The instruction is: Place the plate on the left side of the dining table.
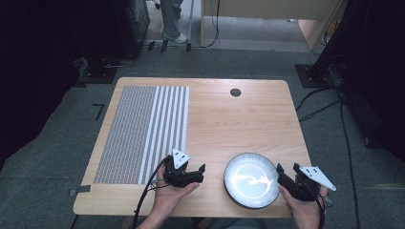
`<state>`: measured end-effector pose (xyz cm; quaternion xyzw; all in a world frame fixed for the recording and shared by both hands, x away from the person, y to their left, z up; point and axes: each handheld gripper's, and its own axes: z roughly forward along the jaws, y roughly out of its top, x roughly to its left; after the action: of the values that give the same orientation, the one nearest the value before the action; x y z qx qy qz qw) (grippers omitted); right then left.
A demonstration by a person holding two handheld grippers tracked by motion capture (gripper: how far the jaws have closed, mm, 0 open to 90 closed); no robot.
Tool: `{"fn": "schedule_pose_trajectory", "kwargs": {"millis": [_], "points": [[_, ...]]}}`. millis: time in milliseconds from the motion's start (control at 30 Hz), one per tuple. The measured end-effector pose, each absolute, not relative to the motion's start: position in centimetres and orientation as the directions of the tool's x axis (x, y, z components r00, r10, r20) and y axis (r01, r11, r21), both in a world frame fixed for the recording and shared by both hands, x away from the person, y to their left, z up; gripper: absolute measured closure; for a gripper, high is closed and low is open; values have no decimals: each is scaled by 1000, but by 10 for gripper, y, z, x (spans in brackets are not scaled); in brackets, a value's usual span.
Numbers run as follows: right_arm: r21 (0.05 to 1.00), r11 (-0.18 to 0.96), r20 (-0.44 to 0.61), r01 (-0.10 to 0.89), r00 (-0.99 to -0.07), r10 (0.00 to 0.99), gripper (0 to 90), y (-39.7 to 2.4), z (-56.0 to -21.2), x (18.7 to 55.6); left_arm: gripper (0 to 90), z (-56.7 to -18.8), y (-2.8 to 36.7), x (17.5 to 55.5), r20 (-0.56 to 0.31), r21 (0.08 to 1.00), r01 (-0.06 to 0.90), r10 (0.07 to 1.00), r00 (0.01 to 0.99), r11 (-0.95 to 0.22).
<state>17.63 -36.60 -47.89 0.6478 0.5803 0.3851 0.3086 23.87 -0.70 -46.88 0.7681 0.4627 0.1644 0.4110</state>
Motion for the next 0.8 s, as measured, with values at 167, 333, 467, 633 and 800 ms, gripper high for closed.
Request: {"fn": "schedule_pose_trajectory", "kwargs": {"millis": [167, 333, 467, 633, 800], "points": [[847, -137, 146, 514, 21, 989, 389, -365, -479, 176, 233, -469, -18, 236, -136, 785, 570, 831, 539, -241], [841, -144, 157, 522, 19, 987, 406, -364, -480, 175, 249, -470, -29, 234, -136, 791, 557, 813, 566, -255], [842, -142, 159, 520, 12, 987, 428, -363, -479, 174, 291, -471, -38, 233, -150, 791, 557, 802, 578, -254], [847, -126, 138, 516, 16, 990, 453, -360, -481, 173, 372, -473, -52, 232, -163, 790, 555, 785, 598, -260], [862, -112, 122, 494, 12, 993, 524, -357, -480, 171, 416, -473, -64, 229, -164, 791, 550, 771, 615, -270]]}}
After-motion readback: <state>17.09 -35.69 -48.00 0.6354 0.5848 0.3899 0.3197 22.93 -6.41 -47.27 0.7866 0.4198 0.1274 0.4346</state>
